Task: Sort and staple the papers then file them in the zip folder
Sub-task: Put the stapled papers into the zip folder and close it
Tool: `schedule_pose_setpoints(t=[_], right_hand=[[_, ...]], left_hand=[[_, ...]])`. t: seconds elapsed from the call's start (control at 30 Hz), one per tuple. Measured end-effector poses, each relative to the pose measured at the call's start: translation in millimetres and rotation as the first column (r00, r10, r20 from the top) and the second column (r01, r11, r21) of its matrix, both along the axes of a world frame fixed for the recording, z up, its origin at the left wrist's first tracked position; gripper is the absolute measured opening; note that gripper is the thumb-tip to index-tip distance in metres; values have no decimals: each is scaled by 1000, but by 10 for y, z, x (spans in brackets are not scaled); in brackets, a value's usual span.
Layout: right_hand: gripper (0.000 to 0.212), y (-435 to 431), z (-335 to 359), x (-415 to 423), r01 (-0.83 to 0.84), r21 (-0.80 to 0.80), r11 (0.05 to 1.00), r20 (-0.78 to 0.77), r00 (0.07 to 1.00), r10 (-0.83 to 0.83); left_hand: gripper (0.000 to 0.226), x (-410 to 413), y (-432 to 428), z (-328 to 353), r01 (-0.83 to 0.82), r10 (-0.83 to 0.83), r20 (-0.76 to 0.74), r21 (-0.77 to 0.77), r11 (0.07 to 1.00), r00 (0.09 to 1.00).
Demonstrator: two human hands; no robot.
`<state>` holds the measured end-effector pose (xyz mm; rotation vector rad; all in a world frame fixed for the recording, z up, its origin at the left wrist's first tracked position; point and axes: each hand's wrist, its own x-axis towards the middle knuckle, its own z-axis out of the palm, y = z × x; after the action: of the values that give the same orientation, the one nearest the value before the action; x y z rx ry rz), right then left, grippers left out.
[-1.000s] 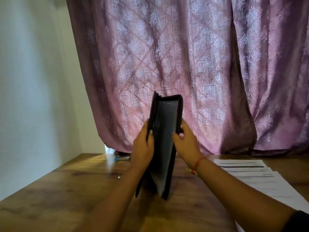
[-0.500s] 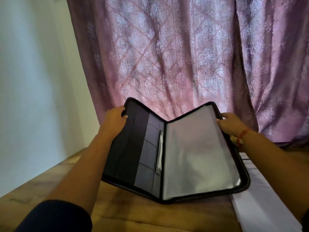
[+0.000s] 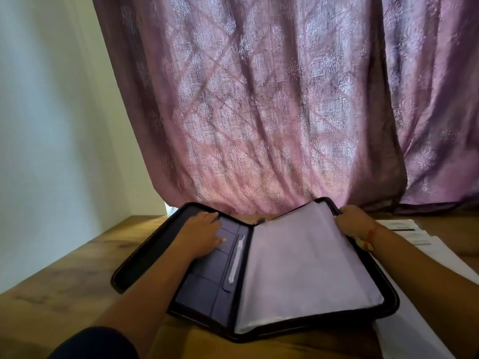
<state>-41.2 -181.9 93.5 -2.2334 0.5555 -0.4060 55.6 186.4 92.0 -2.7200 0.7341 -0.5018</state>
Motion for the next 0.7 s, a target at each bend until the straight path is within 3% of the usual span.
schedule_pose_setpoints(t=[0.1,0.17,0.3,0.4,0.47,0.63,0.7], right_hand=[[18,67,-73,-22,6,-6,1000,16,1000,-6],[22,117,-129,-56,7,-20,1000,55,998,-6],[47,197,-280,-88,-28,-141,990,-21,999,25],[53,272,-313,-145,-31,-247,969,-87,996,9],[55,302,-353,-151,-41,-313,949,-127,992,1],[49,329,-495,-148,-108,-408,907,-228,974,14],[47,345,-506,-186,-119,-453,884,-250,968,2]], left_hand=[[113,-89,-224,-156,79,-90,-169,-73,994,981],[126,-109,-351,-264,112,-135,-244,-103,988,960],[90,-132,-526,-418,56,-138,-390,-215,975,911],[102,-118,-551,-470,33,-109,-416,-186,982,903],[97,-106,-532,-475,25,-97,-426,-172,985,900],[119,-95,-510,-488,20,-79,-415,-145,989,906],[117,-93,-536,-489,-5,-48,-428,-122,992,902]])
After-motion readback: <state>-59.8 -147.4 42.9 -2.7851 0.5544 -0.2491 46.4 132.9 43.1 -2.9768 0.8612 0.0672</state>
